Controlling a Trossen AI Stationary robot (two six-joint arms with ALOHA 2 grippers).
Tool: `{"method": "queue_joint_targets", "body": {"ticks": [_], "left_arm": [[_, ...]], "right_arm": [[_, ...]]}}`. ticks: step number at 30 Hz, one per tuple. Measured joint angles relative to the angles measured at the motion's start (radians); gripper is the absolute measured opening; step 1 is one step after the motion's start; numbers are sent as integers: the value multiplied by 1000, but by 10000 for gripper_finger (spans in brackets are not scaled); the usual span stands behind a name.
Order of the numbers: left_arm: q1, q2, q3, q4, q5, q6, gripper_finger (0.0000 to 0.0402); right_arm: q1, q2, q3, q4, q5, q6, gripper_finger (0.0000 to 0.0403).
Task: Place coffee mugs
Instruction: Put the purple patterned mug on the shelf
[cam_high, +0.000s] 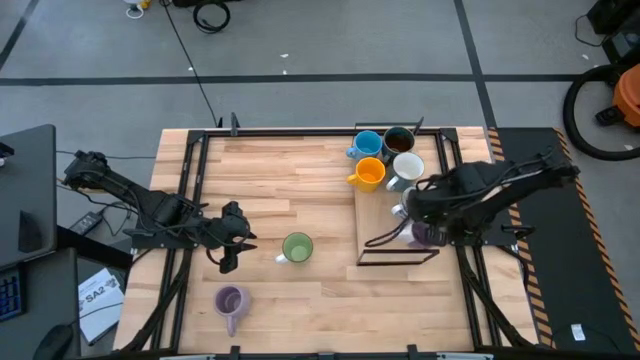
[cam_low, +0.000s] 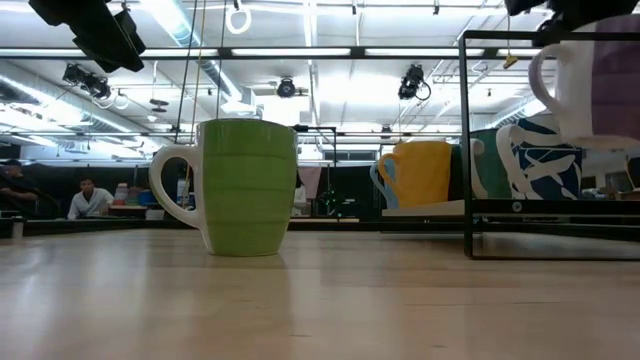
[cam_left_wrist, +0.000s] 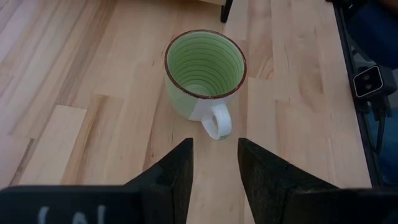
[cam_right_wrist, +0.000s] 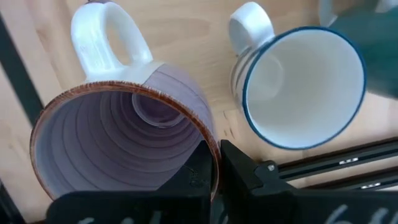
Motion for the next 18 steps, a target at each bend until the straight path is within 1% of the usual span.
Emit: {"method": "queue_joint_targets", "body": {"ticks": [5,18], "left_arm": [[0,0,0,0,0,0,132],[0,0,0,0,0,0,132]], "right_arm": [[-21,60,0,0,-3,-76,24],[-47,172,0,18,-1,-193,28]]}}
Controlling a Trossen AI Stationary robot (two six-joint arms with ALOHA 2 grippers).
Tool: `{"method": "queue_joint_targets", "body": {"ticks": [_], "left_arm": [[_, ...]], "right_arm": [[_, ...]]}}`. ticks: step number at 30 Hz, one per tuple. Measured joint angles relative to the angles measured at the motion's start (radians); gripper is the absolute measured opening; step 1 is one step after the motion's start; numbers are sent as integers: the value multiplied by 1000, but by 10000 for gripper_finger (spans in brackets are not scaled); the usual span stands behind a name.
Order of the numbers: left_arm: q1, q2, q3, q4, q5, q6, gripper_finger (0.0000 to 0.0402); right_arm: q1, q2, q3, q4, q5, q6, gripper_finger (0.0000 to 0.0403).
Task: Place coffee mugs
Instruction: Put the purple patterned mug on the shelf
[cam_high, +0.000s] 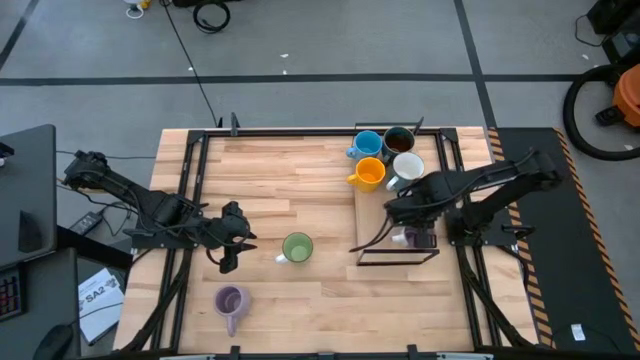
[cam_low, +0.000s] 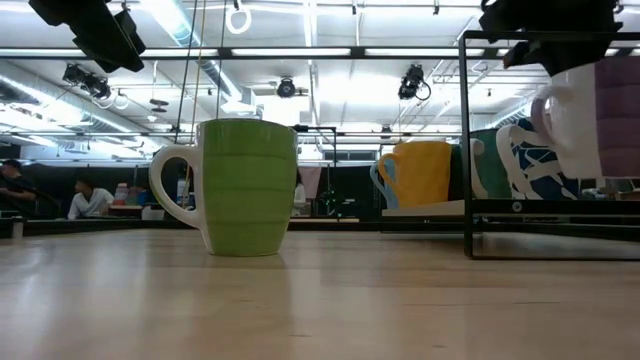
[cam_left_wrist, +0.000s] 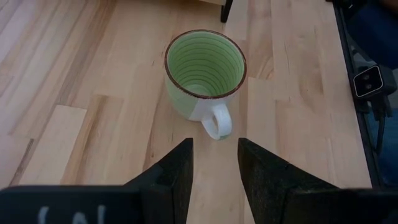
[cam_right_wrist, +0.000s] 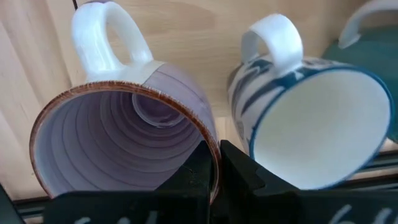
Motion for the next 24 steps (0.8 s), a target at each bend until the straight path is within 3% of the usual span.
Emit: {"method": "queue_joint_targets", "body": {"ticks": [24], "left_arm": [[0,0,0,6,0,0,132]], "right_arm": [[0,49,-36,82,-5,-36,32]]}}
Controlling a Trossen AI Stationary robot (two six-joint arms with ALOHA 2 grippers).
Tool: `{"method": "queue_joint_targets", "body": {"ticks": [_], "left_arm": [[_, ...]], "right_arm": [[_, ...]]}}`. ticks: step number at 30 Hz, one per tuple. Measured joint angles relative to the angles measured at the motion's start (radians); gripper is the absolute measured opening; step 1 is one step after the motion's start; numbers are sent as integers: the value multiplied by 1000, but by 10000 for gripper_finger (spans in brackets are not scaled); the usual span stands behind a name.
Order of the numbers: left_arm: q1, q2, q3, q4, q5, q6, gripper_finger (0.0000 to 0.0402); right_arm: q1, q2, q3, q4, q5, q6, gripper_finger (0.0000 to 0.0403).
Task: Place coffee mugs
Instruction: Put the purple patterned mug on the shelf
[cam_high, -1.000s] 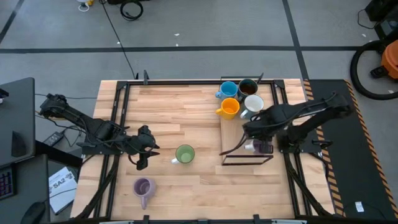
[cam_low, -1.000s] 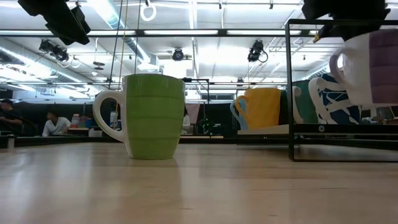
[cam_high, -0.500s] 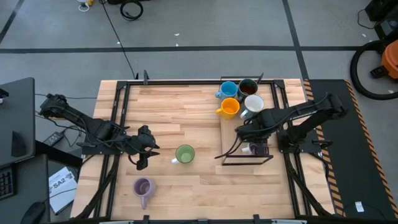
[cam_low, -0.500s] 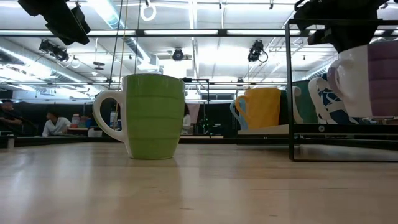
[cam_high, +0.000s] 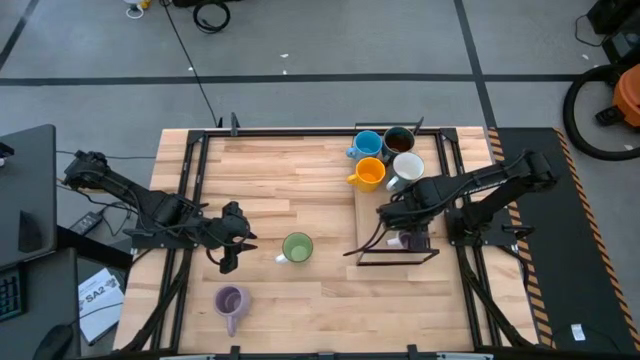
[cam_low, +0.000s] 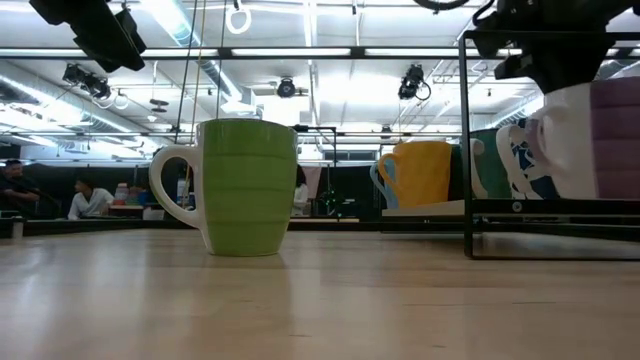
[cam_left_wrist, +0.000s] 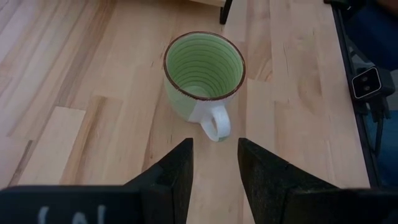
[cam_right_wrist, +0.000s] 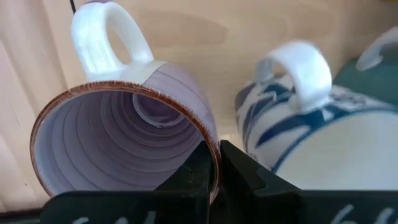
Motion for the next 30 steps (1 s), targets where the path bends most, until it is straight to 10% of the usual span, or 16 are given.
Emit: {"method": "queue_joint_targets", "body": {"ticks": [30], "left_arm": [[0,0,0,2,0,-1,132]], "right_arm": [[0,0,0,13,0,-2,107]]}}
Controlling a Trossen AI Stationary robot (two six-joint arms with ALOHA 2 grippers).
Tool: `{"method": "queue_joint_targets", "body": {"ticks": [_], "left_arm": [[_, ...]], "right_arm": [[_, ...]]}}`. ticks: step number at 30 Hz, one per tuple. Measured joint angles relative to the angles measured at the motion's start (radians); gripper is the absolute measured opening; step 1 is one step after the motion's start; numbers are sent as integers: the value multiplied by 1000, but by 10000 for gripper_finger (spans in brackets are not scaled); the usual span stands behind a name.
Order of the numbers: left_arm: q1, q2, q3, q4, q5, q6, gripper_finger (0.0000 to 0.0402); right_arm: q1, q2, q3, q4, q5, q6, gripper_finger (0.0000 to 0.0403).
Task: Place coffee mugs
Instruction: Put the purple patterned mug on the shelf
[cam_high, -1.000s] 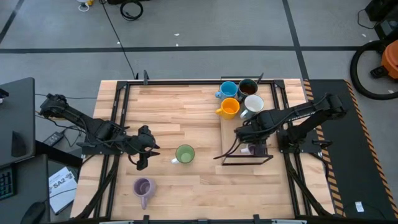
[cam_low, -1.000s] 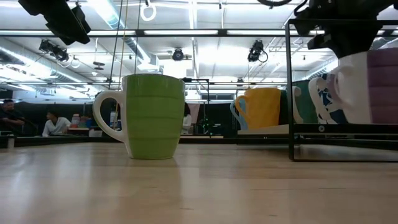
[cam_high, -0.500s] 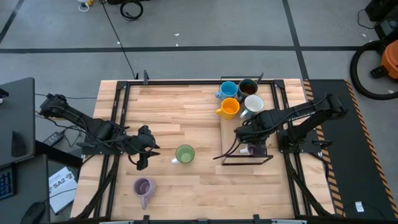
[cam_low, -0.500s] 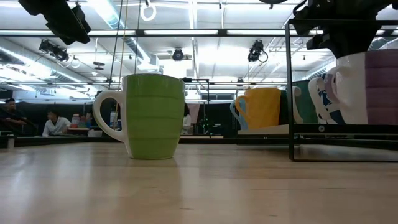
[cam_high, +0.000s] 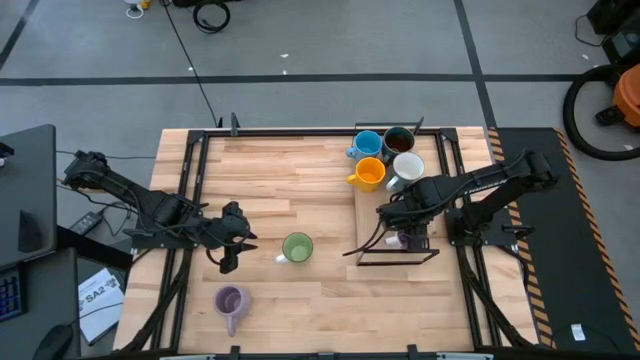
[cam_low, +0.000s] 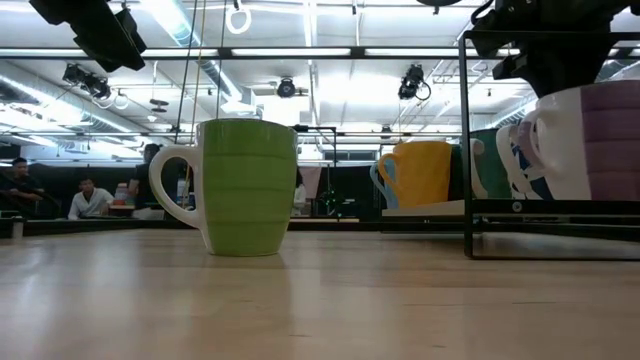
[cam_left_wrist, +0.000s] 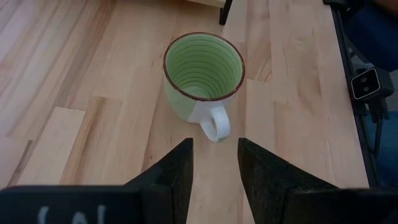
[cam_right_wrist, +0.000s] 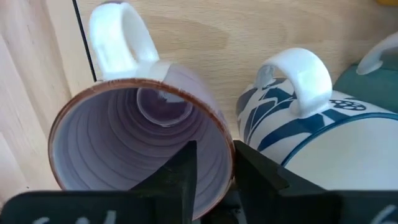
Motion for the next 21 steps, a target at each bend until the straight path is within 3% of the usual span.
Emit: {"method": "queue_joint_targets", "body": {"ticks": [21], "left_arm": [[0,0,0,0,0,0,132]], "right_arm": [[0,-5,4,-10,7,-5,121]]}}
